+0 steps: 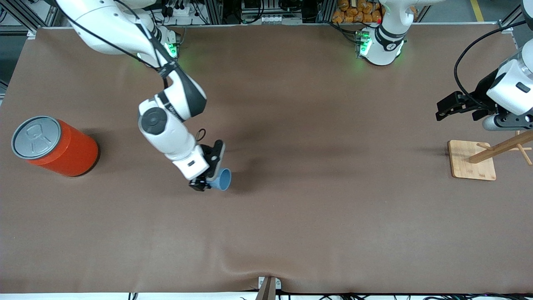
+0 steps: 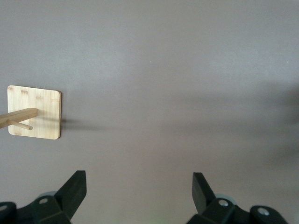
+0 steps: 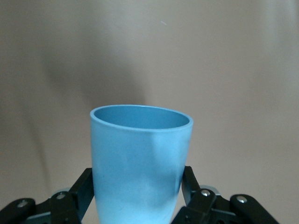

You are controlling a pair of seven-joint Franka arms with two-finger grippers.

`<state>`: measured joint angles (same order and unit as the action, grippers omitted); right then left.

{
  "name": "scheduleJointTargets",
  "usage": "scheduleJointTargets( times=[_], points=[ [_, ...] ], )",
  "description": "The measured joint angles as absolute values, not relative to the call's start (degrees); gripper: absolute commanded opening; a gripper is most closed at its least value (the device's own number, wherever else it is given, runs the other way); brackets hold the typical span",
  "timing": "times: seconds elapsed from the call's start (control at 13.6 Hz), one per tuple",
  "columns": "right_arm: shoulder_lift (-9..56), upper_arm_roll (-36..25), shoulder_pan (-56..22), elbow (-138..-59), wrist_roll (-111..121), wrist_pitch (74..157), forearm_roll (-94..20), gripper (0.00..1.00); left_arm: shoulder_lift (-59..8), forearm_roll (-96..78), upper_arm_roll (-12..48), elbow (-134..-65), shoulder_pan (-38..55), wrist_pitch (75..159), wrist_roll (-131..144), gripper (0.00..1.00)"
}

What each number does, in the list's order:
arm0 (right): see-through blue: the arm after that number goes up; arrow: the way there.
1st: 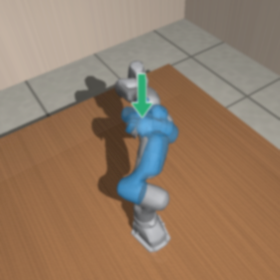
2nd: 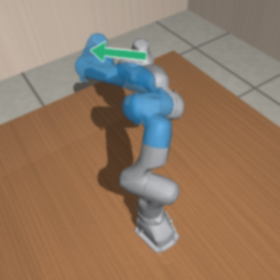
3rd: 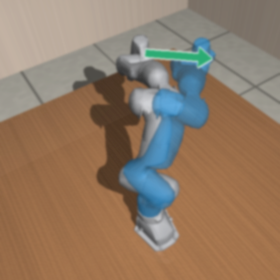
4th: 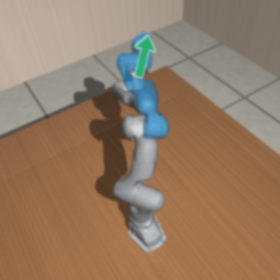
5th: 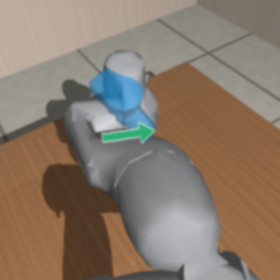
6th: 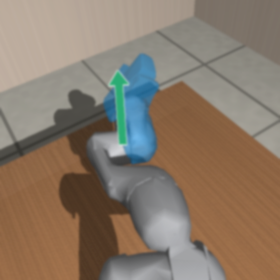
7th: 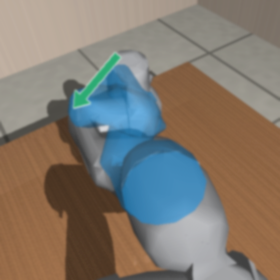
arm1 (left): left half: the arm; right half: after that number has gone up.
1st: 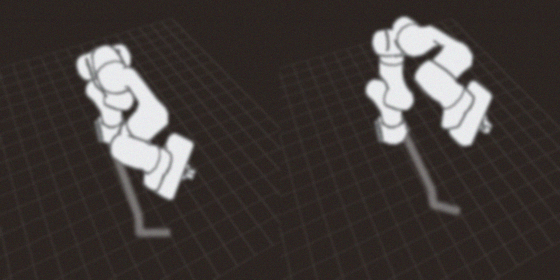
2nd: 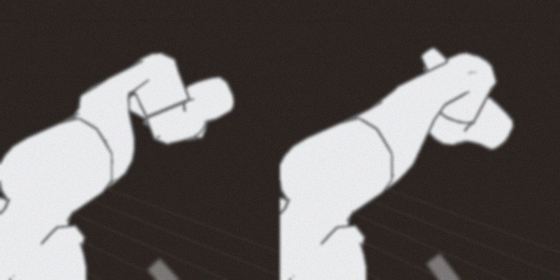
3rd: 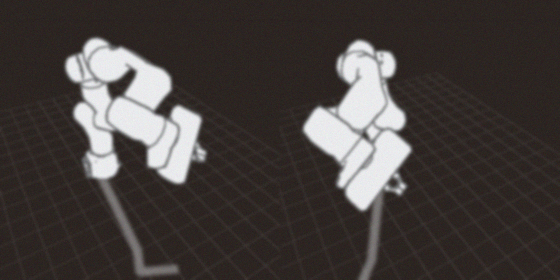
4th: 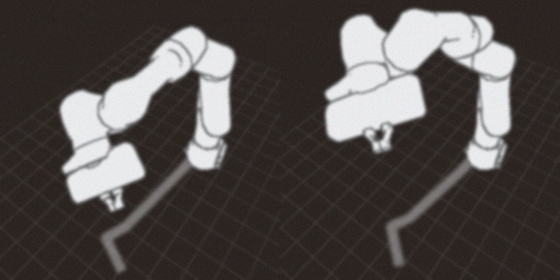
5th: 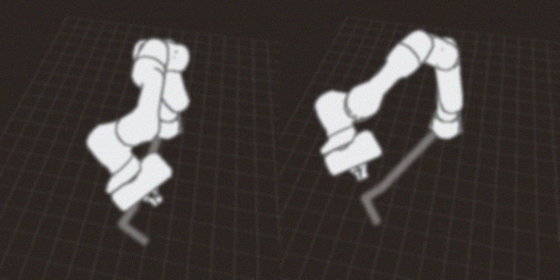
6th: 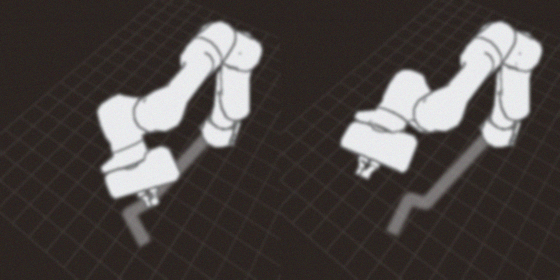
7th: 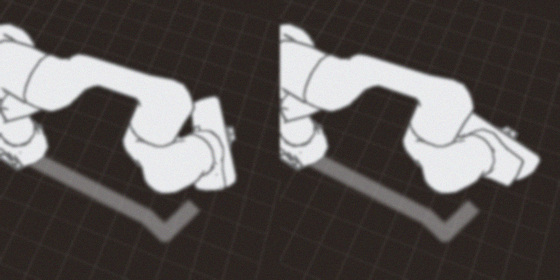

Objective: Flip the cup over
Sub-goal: 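Lift the blue cup with the right gripper and carry it toward mid-table, then lay the cup down with the right gripper while the left gripper approaches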

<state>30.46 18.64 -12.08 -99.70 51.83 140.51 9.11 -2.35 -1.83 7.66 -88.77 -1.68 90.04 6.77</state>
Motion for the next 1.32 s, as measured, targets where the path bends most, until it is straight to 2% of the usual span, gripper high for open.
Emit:
scheduleJointTargets(
  times=[0.37,0.44,0.51,1.03,1.32],
  points=[
    [38.8,18.3,-22.4,-96.8,51.7,145.2,13.7,0.37,-2.4,-1.8,7.7,-89.0,-1.7,89.7,6.8,1.0],
    [40.2,18.3,-23.1,-95.9,51.7,146.0,13.8,0.65,-2.4,-1.8,7.7,-89.1,-1.6,89.7,6.8,1.0],
    [41.4,18.2,-23.5,-95.1,51.7,146.5,13.9,1.0,-2.4,-1.8,7.8,-89.1,-1.6,89.6,6.8,1.0],
    [42.7,17.4,-25.2,-92.8,47.9,148.1,13.9,1.0,-4.0,-1.8,7.9,-89.4,-1.6,89.5,6.8,1.0],
    [40.5,17.5,-25.2,-91.1,46.5,145.0,13.6,1.0,-5.5,-3.2,9.2,-89.4,-1.4,89.4,6.7,1.0]
  ],
)
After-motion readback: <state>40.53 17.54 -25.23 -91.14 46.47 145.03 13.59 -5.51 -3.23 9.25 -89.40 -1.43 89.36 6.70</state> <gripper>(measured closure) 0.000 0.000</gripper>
